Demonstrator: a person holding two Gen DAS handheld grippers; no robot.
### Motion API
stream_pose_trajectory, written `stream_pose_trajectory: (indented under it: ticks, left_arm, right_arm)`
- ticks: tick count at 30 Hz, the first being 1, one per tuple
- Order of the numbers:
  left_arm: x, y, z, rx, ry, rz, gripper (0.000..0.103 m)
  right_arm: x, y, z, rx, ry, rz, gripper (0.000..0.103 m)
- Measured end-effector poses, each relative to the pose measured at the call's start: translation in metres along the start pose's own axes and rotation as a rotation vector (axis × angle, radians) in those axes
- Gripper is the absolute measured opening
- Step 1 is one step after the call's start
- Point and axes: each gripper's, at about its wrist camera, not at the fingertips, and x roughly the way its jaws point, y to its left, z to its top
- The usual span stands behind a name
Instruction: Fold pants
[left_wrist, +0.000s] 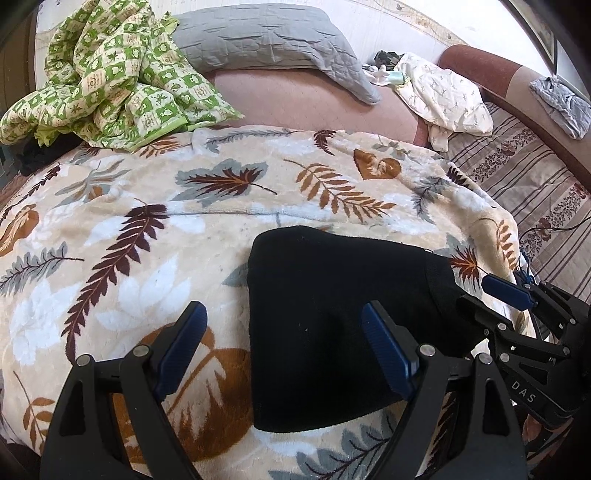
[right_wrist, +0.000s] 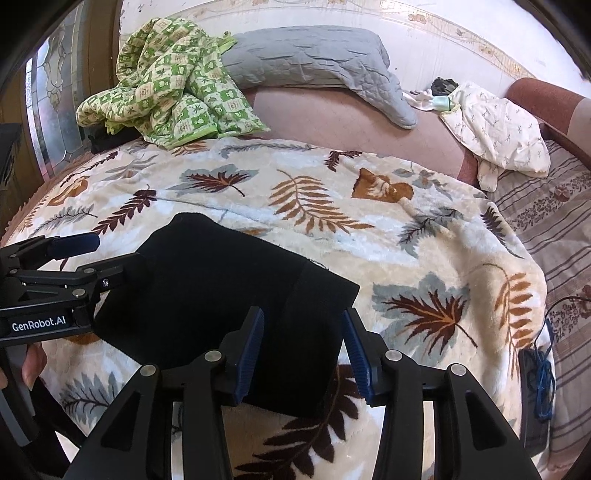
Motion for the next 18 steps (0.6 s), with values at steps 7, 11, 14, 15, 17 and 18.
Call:
stream_pose_trajectory:
  ticks: [7, 11, 14, 15, 17, 18]
  left_arm:
    - [0.003, 0.002, -0.005, -0.005, 0.008, 0.001, 0.087]
    - [0.009, 0.004, -0.008, -0.010, 0.024, 0.000, 0.087]
    - [0.016, 0.005, -0.012, -0.010, 0.044, 0.001, 0.087]
    - [0.018, 0.005, -0.014, -0.011, 0.050, 0.000, 0.087]
    - [0.021, 0.005, -0.017, -0.012, 0.057, -0.003, 0.087]
    - [0.022, 0.006, -0.018, -0.013, 0.057, -0.005, 0.087]
  right_arm:
    - [0.002, 0.000, -0.003, -0.005, 0.012, -0.002, 0.046]
    - [0.005, -0.001, -0.007, -0.001, 0.022, -0.001, 0.047]
    - [0.009, -0.002, -0.009, 0.000, 0.034, -0.002, 0.048]
    - [0.010, -0.002, -0.010, 0.000, 0.038, -0.002, 0.048]
    - [0.012, -0.002, -0.011, 0.000, 0.042, -0.001, 0.048]
    - [0.013, -0.001, -0.011, 0.000, 0.044, -0.002, 0.049]
